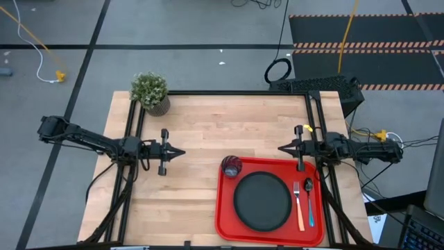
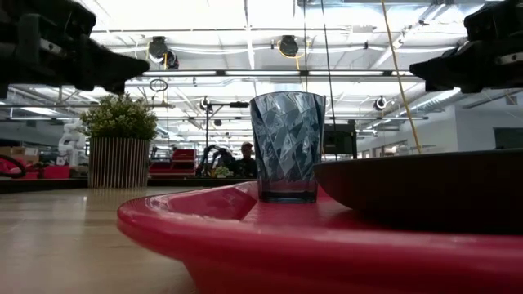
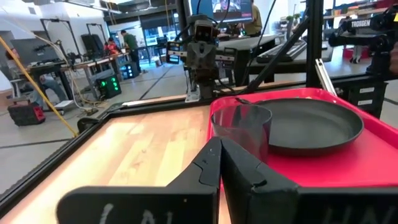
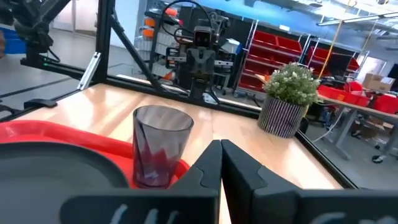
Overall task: Pick and place plate/cup/fork/spoon on tray
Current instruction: Return to Home Position
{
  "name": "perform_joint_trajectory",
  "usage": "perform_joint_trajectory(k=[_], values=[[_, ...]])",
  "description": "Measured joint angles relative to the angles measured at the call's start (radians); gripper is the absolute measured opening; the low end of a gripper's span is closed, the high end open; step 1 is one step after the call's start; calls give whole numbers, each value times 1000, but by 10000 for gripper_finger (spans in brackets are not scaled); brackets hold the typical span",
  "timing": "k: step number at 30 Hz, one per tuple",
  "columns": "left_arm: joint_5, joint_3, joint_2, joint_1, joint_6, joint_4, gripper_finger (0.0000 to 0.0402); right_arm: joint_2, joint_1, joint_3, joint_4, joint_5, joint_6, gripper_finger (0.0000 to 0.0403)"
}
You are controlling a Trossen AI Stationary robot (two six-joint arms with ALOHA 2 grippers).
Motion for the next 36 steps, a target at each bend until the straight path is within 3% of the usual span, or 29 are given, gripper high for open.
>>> perform_joint_trajectory(k=[8,13,16,26,36], values=[[-3,-9,-99,0,-10,-83,8,5,-42,-1,1,48,33,0],[92,-8,-182,-1,71,-99,4,7,-42,-2,17,48,63,0],[98,-8,-247,15,87,-145,7,7,-42,-2,54,54,83,0],[85,-8,-455,114,25,-399,10,7,-42,-3,102,53,82,0],[80,-8,-579,167,-39,-658,12,7,-42,-3,104,51,82,0]])
